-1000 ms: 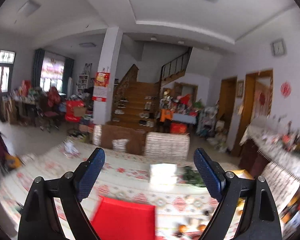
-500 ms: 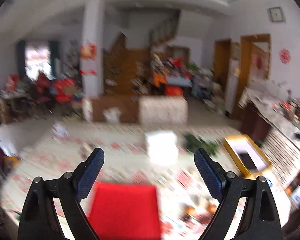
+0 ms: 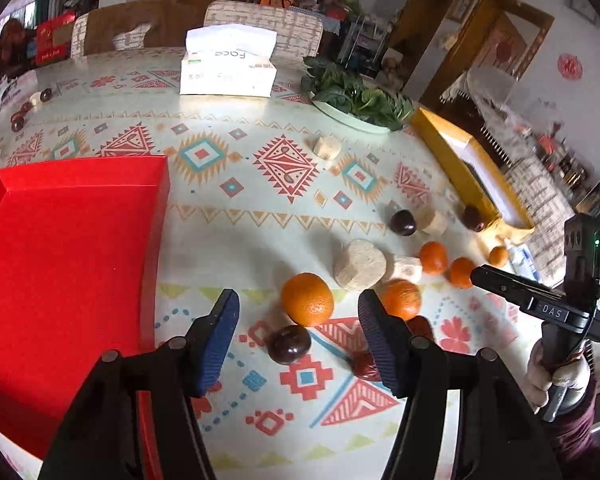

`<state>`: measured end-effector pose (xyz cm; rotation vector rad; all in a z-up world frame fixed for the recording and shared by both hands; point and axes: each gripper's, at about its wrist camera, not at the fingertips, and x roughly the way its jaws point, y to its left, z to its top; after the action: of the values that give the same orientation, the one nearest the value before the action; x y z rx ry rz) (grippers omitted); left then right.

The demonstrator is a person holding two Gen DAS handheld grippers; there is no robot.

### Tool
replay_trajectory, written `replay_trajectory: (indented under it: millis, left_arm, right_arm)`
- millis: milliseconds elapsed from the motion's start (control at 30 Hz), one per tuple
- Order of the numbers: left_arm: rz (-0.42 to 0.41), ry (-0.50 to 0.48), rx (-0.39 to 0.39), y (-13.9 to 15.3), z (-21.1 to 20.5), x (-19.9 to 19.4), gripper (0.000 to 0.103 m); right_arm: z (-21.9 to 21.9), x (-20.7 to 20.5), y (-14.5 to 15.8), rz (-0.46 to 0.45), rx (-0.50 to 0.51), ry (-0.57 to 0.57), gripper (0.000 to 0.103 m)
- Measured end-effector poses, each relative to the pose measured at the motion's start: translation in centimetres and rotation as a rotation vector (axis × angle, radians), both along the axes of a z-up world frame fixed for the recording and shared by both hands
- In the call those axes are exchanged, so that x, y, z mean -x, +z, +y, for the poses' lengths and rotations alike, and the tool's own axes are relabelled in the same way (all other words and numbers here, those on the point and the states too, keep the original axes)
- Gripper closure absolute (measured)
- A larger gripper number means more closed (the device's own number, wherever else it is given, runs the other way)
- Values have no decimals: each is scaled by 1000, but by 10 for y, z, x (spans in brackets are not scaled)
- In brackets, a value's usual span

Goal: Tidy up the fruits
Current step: 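Grasp an orange with the left tool while the right tool grasps another orange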

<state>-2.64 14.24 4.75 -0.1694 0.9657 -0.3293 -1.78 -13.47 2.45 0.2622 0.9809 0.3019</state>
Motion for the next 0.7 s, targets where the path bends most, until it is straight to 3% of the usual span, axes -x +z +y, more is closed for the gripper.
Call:
replay_trajectory:
  millis: [167, 400, 433, 467, 533, 600, 700]
  left_arm:
    - [-9, -15, -59, -5, -5, -11, 41]
    - [-16, -47, -191, -26, -26, -22, 41]
    - [-16, -51, -209, -28, -29, -23, 46]
    - [-12, -59, -218, -31, -31, -23, 58]
    - [-5, -84, -185, -33, -33, -22, 70]
    - [-25, -67, -207, -31, -34, -20, 70]
    - [-36, -48, -150, -23, -26, -17, 70]
  right_arm:
    - [8, 1, -3, -19, 73, 24, 34]
    - [17, -1, -6, -45, 142, 35, 55]
    - [18, -1, -7, -49, 144, 35, 56]
    - [18, -1, -7, -51, 141, 36, 58]
    - [17, -2, -8, -54, 122, 36, 62]
    - [15, -1, -8, -57, 107, 26, 62]
    - [15, 2, -7, -54, 101, 20, 63]
